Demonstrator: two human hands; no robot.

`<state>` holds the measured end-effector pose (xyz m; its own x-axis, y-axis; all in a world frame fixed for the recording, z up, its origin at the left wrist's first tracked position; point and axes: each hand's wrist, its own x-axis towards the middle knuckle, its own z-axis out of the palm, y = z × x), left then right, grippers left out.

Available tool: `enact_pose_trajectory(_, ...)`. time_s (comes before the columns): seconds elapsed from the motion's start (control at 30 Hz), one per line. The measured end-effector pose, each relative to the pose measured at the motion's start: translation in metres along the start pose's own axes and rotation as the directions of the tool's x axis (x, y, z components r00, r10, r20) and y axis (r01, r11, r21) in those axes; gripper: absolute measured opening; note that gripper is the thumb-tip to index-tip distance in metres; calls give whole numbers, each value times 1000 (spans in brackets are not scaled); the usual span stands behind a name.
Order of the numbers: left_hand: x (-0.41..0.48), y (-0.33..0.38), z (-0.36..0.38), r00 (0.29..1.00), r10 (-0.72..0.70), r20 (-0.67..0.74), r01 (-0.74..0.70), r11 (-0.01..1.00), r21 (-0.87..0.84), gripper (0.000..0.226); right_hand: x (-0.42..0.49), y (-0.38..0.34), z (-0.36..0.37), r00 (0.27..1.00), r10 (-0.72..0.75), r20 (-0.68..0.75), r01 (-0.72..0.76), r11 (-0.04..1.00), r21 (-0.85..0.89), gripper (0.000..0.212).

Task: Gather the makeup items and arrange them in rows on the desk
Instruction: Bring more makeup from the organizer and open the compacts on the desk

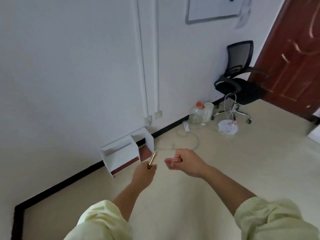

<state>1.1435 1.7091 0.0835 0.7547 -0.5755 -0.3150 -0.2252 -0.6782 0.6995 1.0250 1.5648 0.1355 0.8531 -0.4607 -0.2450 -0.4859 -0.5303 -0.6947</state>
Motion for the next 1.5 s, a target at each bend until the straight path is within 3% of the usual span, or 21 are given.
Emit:
enact_pose_trajectory(0.2,16,152,146,981,183,69,-181,983,-40,27,-52,130,-138,969,146,-201,-146,989,15,28)
enact_pose_trajectory(0.47,24,337,305,896,350,275,-349,936,-55,24,-117,281,-287,835,316,-451,-282,949,143,27)
enact_pose_trajectory(0.73,77,489,440,798,441,410,-460,886,-57,23,-126,426,-417,689,448,-569,-383,892,240,22)
enact_pose_trajectory(1.2,133,764,681,621,476,622,-473,861,-187,13,-148,662,-652,395,655,-644,-407,753,517,24)
enact_pose_trajectory(1.37,129,850,780,598,480,642,-460,861,-216,9,-181,747,-733,326,683,-654,-375,728,574,29)
enact_pose_trajectory(1.5,112,920,870,602,467,648,-418,875,-243,11,-218,826,-800,315,684,-658,-423,721,548,27)
